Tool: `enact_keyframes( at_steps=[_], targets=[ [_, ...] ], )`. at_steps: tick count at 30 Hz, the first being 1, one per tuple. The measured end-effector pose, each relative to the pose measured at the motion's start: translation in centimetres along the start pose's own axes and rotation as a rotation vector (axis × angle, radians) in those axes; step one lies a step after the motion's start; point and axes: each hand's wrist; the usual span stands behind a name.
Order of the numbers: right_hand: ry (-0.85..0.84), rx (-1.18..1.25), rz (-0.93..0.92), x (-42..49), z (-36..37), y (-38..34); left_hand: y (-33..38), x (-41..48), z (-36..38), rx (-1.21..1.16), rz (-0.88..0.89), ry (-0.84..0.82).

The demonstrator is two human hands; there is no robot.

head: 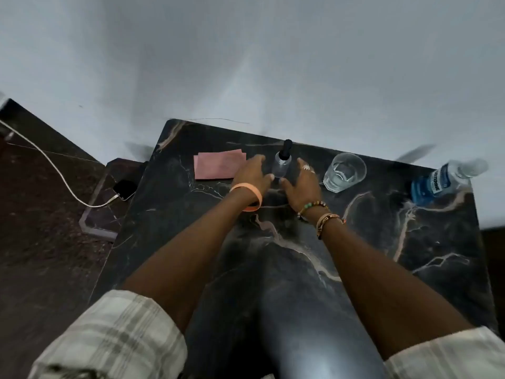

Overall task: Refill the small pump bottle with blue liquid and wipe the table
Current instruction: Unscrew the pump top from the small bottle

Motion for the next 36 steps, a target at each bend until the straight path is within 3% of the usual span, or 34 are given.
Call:
enact_keyframes(
  at_steps=[8,13,27,36],
  targets=[
    [0.048,-0.062,-0.004,3.6,1.4,-1.2,1.9,3.6,1.3,-0.138,0.097,-0.082],
    [0.063,0.053,0.019,2.0,1.2,-0.2,1.1,2.9,1.3,-0.124,0.120,-0.102],
    [-0.042,0.130,-0.048,-9.1,-5.3,4.6,1.8,-9.9,1.4,-0.271,0.083,-0.173],
    [-0.112,0.213,-0.131,-11.9,-3.9,4.1,0.0,-13.3,1.3,-0.206,0.020,-0.061]
  ],
)
Point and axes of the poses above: each hand's wrist, its own x-axis towards the middle knuckle, its own z-axis out of the palm, y = z × x, and after that the axes turned 12 degrees about y, right-handed
